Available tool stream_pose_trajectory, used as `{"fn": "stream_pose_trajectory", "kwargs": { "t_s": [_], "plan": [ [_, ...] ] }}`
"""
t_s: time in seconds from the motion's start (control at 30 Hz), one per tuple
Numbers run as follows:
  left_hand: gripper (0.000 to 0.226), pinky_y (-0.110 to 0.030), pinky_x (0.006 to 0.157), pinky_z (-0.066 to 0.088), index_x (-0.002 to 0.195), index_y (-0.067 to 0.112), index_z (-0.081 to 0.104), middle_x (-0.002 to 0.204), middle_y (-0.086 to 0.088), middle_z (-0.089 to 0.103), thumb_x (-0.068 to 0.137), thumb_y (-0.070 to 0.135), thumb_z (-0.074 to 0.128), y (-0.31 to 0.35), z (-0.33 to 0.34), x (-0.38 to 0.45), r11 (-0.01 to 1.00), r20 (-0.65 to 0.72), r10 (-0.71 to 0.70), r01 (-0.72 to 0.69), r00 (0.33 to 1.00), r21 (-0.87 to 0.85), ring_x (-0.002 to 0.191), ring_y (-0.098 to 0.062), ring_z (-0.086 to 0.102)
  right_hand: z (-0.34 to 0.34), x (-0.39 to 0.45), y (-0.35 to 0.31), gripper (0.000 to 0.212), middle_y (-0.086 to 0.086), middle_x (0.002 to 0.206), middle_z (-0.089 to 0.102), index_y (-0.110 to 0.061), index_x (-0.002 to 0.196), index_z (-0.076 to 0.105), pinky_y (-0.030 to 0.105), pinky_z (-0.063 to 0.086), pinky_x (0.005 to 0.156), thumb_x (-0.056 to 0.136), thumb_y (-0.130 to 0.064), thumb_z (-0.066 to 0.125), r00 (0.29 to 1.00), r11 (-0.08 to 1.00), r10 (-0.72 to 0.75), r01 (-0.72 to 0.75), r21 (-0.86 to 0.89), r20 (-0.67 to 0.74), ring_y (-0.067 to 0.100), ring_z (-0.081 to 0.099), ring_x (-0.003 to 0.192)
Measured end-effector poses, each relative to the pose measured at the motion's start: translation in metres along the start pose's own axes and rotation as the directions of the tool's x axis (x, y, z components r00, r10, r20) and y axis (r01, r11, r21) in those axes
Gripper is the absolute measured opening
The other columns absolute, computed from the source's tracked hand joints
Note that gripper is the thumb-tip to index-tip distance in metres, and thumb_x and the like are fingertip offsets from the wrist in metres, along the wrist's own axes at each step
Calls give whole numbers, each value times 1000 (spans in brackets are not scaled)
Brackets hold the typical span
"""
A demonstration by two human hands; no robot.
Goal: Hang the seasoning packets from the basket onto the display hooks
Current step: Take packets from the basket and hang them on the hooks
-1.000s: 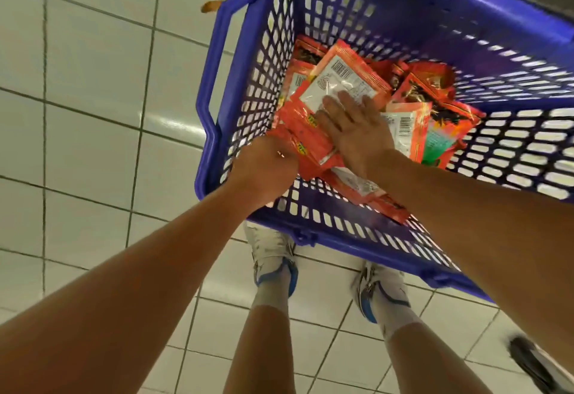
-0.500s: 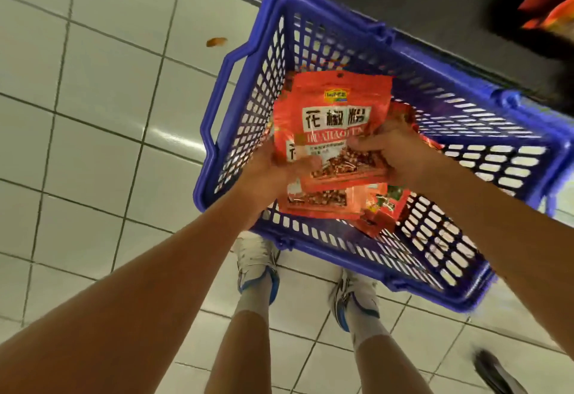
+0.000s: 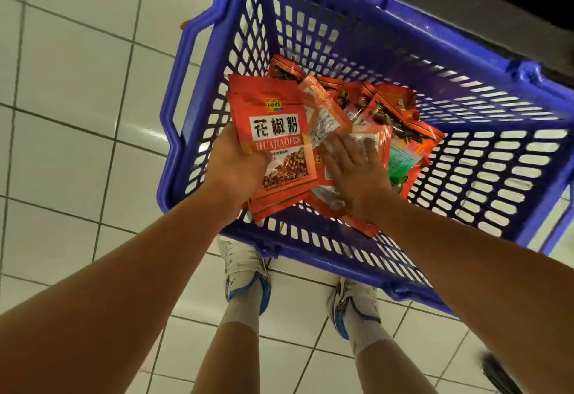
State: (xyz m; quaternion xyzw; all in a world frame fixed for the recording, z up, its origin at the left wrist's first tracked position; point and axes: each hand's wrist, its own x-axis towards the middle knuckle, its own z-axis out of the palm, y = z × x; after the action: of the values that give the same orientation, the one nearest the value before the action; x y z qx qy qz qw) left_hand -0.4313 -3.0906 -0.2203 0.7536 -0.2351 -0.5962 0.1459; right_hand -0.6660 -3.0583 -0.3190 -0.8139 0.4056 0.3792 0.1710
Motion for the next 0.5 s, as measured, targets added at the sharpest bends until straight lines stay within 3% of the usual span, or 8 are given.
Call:
{"fn": "stream_pose_trajectory", "kwargs": {
  "t_s": [0.07, 0.17, 0.27, 0.37, 0.4, 0.43, 0.5],
  "plan": [
    [41, -48, 91, 57, 120, 31, 62, 107, 12, 73, 92, 0, 63, -3, -2, 0, 1000, -5, 9, -9, 1000, 19, 103, -14, 68, 7, 0, 2, 117, 16, 164, -27, -15, 159, -18, 60, -4, 120, 88, -46, 70, 998, 1000, 23, -23, -3, -66, 37, -25, 151],
    [44, -47, 91, 56, 124, 31, 60, 110, 13, 71, 92, 1, 63, -1, -7, -4, 1000, -22, 21, -21, 1000, 9, 105, -13, 67, -3, -5, 12, 91, 16, 168, 16, -15, 160, 18, 57, 21, 120, 87, -22, 71, 985, 999, 6, 3, 55, -172, 36, 12, 155],
    [43, -48, 89, 57, 123, 31, 60, 110, 12, 72, 92, 2, 63, 9, -9, -13, 999, -18, 21, -21, 1000, -32, 104, -14, 67, -26, -14, 35, 57, 11, 146, 54, -13, 141, 51, 48, 44, 100, 85, -12, 61, 972, 997, 14, 4, 78, -233, 33, 45, 138],
    [40, -44, 82, 58, 122, 32, 59, 108, 12, 72, 93, 5, 63, 20, -8, -28, 997, 4, 38, -38, 999, -63, 103, -15, 68, -49, -34, 60, 44, 13, 122, 67, -12, 128, 59, 43, 55, 81, 85, -11, 63, 957, 925, 154, -53, 377, -245, 35, 62, 114],
    [39, -43, 81, 58, 121, 34, 59, 108, 12, 72, 93, 6, 63, 24, -8, -34, 996, 10, 39, -38, 999, -78, 103, -16, 69, -58, -43, 66, 36, 13, 108, 69, -12, 121, 61, 42, 56, 75, 85, -10, 63, 943, 830, 252, -94, 549, -219, 36, 66, 99],
    [39, -44, 81, 58, 119, 35, 60, 108, 11, 72, 93, 6, 64, 30, -9, -40, 995, 15, 39, -38, 999, -95, 103, -17, 69, -70, -52, 71, 25, 11, 93, 70, -16, 110, 63, 40, 56, 71, 87, -8, 62, 913, 670, 367, -126, 732, -178, 33, 67, 85],
    [41, -50, 86, 58, 118, 33, 63, 109, 9, 74, 91, 3, 65, 44, -12, -58, 986, 41, 33, -26, 999, -163, 104, -20, 70, -99, -75, 77, 23, -2, 73, 70, -25, 88, 66, 30, 54, 64, 87, -3, 59, 823, 169, 567, -132, 977, 13, 21, 67, 68]
  ]
}}
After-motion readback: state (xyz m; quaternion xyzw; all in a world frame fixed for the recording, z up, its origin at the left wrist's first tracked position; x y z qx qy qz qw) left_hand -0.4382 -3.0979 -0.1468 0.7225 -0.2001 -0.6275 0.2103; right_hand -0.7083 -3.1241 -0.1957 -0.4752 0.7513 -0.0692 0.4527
